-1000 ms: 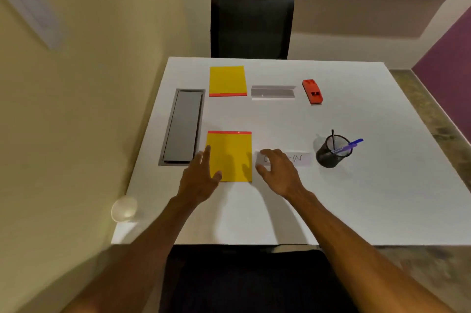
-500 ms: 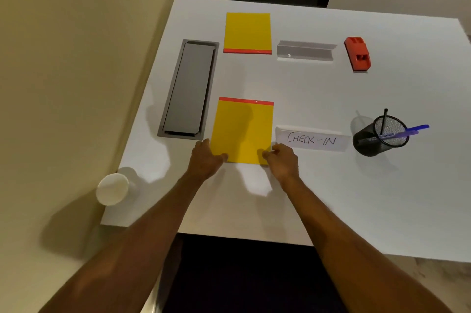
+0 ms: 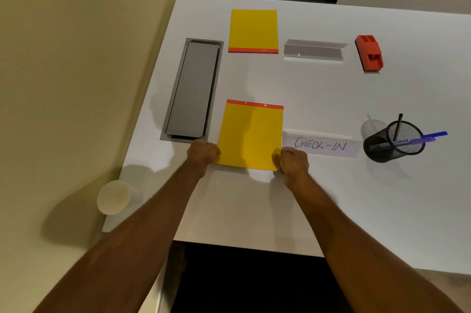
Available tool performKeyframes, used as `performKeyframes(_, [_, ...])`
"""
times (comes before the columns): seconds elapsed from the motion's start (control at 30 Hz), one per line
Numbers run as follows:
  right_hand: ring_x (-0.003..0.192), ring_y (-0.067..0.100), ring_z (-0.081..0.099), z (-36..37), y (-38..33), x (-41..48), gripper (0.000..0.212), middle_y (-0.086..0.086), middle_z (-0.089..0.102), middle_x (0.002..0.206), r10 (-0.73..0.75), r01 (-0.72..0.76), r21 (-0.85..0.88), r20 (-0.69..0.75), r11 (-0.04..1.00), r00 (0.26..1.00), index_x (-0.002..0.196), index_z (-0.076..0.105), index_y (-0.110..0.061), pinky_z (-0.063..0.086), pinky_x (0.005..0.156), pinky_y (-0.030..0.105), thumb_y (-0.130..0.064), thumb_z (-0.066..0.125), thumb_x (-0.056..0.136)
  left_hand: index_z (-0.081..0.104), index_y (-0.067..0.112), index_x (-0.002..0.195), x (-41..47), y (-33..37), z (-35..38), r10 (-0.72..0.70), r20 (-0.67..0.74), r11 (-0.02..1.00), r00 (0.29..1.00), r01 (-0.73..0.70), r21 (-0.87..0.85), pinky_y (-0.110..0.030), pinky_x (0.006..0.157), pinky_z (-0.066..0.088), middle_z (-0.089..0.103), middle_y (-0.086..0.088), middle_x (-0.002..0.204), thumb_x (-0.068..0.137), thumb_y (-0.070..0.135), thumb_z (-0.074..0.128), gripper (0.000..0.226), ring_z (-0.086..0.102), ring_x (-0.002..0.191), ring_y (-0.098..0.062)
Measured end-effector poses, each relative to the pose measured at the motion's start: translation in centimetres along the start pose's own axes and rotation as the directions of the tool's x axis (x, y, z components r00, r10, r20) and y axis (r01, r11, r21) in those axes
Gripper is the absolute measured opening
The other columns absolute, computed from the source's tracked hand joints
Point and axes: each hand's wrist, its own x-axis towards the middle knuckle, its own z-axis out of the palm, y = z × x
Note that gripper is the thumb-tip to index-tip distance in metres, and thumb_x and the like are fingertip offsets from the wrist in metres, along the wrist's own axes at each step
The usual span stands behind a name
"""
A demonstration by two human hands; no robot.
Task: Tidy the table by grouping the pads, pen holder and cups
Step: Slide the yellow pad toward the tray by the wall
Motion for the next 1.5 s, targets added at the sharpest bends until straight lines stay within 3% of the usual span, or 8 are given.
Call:
performKeyframes(0.13, [0.069,0.015,0.066,0.1,0.3,-0.5,0.027,0.008,0.064,0.080,0.020,-0.021,0.135,0.007,0.991,1.000,0.076,0.070,-0.013,0.049,0.055,0.021,0.008,0.059,0.088,0.067,0.001,0.111,-0.8,-0.3,-0.2,0.039,-0.062,0.999,0.997,-0.042,-0.032,-0.038,0.084,0.054,0.068,-0.021,0.108,0.088,-0.002,0.059,0.025,0.064,0.102,-0.035])
performKeyframes(0.27, [0.061,0.009,0.064,1.1,0.0,-1.4,0.017,0.004,0.068,0.076,-0.025,0.022,0.062,0.046,0.998,0.999,0.088,0.074,-0.006,0.049,0.057,0.021,0.007,0.064,0.086,0.069,0.002,0.109,-1.8,-0.5,-1.6,0.054,-0.132,0.996,0.990,-0.063,-0.063,-0.024,0.058,0.046,0.067,-0.014,0.094,0.087,-0.003,0.057,0.025,0.060,0.077,-0.022])
performKeyframes(0.53, [0.090,0.032,0.071,7.6,-2.5,-4.5,0.037,0.016,0.073,0.097,-0.212,0.221,-0.027,0.185,0.975,0.960,0.111,0.071,-0.016,0.058,0.086,0.044,0.002,0.076,0.078,0.071,-0.003,0.092,-1.6,-0.2,-9.9,0.201,-0.239,0.974,0.950,-0.169,0.149,-0.032,0.077,0.051,0.063,-0.010,0.087,0.079,-0.007,0.061,0.017,0.059,0.085,-0.024])
performKeyframes(0.77, [0.071,0.026,0.068,14.3,-2.5,-6.2,0.039,0.014,0.070,0.079,-0.186,0.217,-0.054,0.340,0.975,0.922,0.103,0.069,-0.021,0.060,0.081,0.053,0.009,0.068,0.077,0.060,0.011,0.077,0.2,-1.2,-15.8,0.133,-0.329,0.938,0.935,-0.012,0.345,-0.033,0.076,0.050,0.063,-0.018,0.100,0.080,-0.002,0.061,0.014,0.064,0.095,-0.032])
performKeyframes(0.9, [0.081,0.029,0.070,16.8,-1.7,-6.3,0.040,0.017,0.071,0.095,-0.149,0.192,-0.090,0.356,0.977,0.923,0.108,0.067,-0.018,0.061,0.079,0.051,0.009,0.068,0.079,0.053,0.001,0.119,1.1,-2.6,-15.9,0.130,-0.226,0.875,0.965,-0.004,0.485,-0.038,0.083,0.049,0.057,-0.020,0.125,0.081,0.009,0.066,0.041,0.057,0.111,-0.036])
performKeyframes(1.07, [0.093,0.031,0.068,18.1,-1.2,-5.8,0.035,0.011,0.070,0.106,-0.212,0.273,-0.176,0.303,0.946,0.929,0.095,0.063,-0.027,0.059,0.082,0.053,0.006,0.066,0.082,0.045,0.011,0.075,1.9,-3.0,-16.0,0.156,-0.176,0.877,0.972,-0.054,0.478,-0.030,0.064,0.039,0.054,-0.011,0.094,0.080,0.011,0.068,0.024,0.056,0.075,-0.024])
performKeyframes(1.23, [0.097,0.030,0.066,19.0,-0.8,-6.4,0.029,0.008,0.070,0.105,-0.395,0.473,-0.352,0.274,0.807,0.877,0.105,0.067,-0.014,0.055,0.077,0.037,0.002,0.066,0.080,0.046,0.001,0.130,2.6,-3.1,-15.6,0.149,-0.107,0.782,0.983,-0.051,0.621,-0.041,0.095,0.043,0.041,-0.024,0.138,0.082,0.020,0.071,0.058,0.045,0.125,-0.041])
performKeyframes(1.5, [0.075,0.020,0.056,19.7,0.2,-7.2,0.019,0.009,0.067,0.092,-0.517,0.583,-0.421,0.272,0.695,0.812,0.094,0.065,-0.005,0.044,0.063,0.028,0.006,0.059,0.080,0.040,0.010,0.139,3.1,-3.6,-14.6,0.212,-0.086,0.686,0.973,-0.086,0.722,-0.045,0.095,0.043,0.036,-0.019,0.141,0.078,0.034,0.080,0.078,0.034,0.131,-0.037])
